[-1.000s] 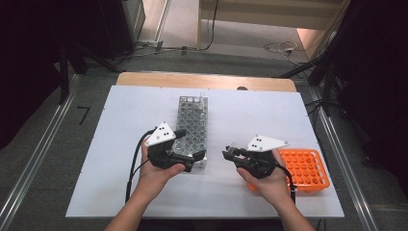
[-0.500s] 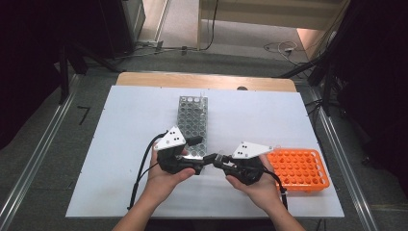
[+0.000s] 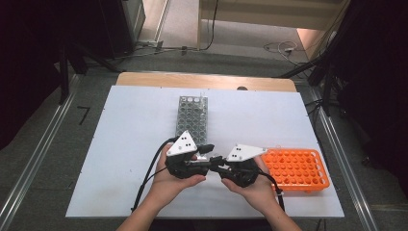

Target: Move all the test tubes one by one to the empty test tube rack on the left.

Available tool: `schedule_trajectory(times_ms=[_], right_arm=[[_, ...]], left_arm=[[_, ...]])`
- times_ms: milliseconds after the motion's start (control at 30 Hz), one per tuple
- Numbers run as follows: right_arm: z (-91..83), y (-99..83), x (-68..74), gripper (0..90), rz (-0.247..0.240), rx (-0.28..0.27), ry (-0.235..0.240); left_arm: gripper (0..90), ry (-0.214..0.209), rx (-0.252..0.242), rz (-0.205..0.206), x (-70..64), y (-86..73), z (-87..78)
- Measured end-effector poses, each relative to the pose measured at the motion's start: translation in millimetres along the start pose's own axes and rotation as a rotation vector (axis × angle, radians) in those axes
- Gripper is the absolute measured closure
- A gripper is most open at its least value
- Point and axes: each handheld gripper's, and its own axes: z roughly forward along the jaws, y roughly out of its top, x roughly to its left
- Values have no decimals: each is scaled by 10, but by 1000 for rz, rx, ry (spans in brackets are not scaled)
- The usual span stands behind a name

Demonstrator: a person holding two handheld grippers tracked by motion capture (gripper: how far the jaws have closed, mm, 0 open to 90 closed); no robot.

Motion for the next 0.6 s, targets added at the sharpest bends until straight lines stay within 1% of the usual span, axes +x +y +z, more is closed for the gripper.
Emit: schedule_trajectory(times_ms=[100, 233, 433, 600], right_arm=[[1, -2, -1, 737, 0, 1, 1], [2, -6, -8, 737, 2, 6, 1], [12, -15, -13, 738, 3, 7, 5], [14, -17, -19, 738, 7, 7, 8]], left_arm=[[608, -7, 8, 15, -14, -7, 15], [658, -7, 7, 29, -28, -13, 30], [718, -17, 16, 45, -33, -17, 35], [732, -10, 15, 50, -31, -14, 34]])
